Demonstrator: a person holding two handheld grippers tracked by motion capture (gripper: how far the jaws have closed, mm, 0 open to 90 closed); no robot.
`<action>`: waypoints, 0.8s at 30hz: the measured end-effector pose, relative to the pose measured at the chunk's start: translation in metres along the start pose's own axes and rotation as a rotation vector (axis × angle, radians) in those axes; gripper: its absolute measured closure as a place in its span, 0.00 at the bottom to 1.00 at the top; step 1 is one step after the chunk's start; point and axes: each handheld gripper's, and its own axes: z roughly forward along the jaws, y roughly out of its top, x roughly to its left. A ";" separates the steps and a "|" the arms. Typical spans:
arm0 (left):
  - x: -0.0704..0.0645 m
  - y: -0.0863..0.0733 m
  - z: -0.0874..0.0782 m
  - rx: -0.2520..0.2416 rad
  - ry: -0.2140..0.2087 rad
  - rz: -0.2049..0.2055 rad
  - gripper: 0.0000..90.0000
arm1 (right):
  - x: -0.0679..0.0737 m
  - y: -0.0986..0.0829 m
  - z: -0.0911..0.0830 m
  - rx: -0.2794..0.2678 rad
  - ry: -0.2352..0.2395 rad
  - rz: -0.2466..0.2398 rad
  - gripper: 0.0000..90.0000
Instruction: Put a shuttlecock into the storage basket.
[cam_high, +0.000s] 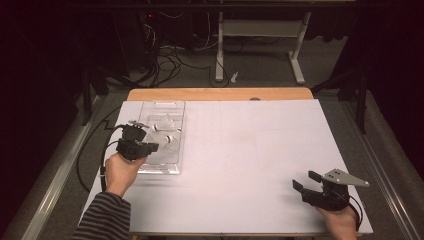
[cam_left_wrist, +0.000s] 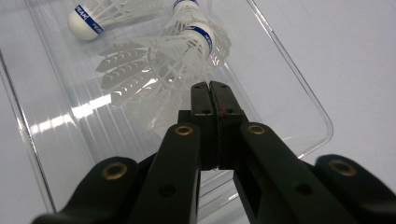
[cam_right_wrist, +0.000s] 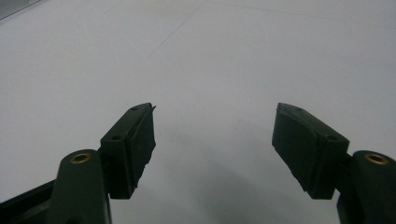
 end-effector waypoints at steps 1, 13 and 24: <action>0.000 0.000 0.000 0.002 0.001 -0.001 0.99 | 0.000 0.000 0.000 0.000 0.000 0.000 0.34; 0.002 0.001 0.007 0.008 0.010 -0.009 0.99 | 0.000 0.000 0.000 0.003 -0.001 0.002 0.34; 0.003 0.002 0.014 0.019 0.011 -0.018 0.91 | 0.000 0.000 0.000 0.003 0.002 0.001 0.34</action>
